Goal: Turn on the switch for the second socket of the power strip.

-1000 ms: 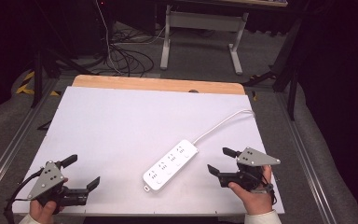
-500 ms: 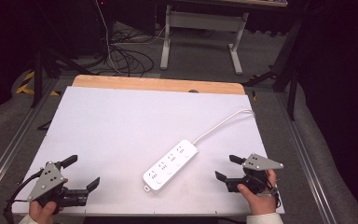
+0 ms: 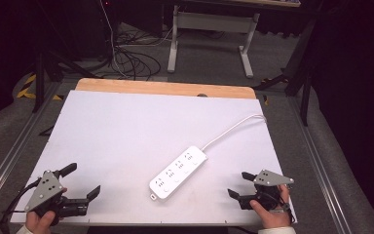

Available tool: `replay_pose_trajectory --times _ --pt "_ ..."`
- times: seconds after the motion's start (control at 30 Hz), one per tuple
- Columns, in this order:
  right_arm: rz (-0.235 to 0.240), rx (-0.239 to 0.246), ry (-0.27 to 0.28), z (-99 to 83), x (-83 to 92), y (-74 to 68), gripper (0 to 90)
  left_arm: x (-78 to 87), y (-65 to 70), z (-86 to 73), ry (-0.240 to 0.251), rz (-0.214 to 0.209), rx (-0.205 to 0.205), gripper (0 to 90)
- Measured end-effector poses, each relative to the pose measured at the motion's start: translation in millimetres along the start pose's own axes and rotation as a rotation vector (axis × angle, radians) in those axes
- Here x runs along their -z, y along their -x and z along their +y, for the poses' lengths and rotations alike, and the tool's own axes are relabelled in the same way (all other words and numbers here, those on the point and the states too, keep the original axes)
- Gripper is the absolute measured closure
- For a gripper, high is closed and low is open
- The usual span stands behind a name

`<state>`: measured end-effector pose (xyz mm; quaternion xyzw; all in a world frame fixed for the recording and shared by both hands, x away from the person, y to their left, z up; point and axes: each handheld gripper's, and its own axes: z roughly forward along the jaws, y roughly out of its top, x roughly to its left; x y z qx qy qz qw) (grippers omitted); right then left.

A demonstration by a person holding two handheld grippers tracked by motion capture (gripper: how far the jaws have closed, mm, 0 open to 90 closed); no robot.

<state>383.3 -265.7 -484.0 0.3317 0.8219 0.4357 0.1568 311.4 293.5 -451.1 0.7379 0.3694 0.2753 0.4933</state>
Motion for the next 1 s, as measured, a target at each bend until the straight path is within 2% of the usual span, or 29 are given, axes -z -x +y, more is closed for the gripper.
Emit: replay_pose_trajectory --times 0.13,0.27,0.43,0.5,0.6,0.7,0.77,0.9,1.0 --pt "0.014 -0.011 -0.010 -2.7 -2.1 -1.2 18.4 1.3 -0.1 -2.7 -0.004 0.007 0.000 1.8" --pt "0.006 0.002 -0.007 -1.7 -2.7 -2.0 18.5 -1.5 -1.4 -2.3 -0.004 0.007 -0.009 1.8" --pt "-0.015 0.040 0.072 3.2 6.5 -3.4 20.7 -3.1 2.2 0.2 0.008 0.031 -0.020 2.1" --pt "-0.012 0.045 0.081 3.8 8.1 -3.6 21.3 -1.5 2.5 0.9 0.010 0.029 -0.033 1.7" --pt "-0.017 0.057 0.073 4.4 8.2 -4.4 21.7 -0.5 0.5 1.1 0.011 0.016 -0.007 1.7" --pt "-0.016 0.060 0.101 6.0 11.8 -5.9 27.6 -0.4 -1.8 0.9 0.015 0.008 0.011 1.8" --pt "-0.008 0.054 0.120 7.2 14.8 -6.6 27.7 0.2 -2.2 1.1 0.019 0.010 0.019 1.8" --pt "-0.027 0.071 0.125 7.8 15.5 -8.0 27.1 1.1 -1.0 1.6 0.020 0.004 0.014 1.7" --pt "-0.069 0.098 0.119 8.1 15.0 -9.4 25.5 -0.6 0.1 1.1 0.012 0.020 -0.004 1.7"
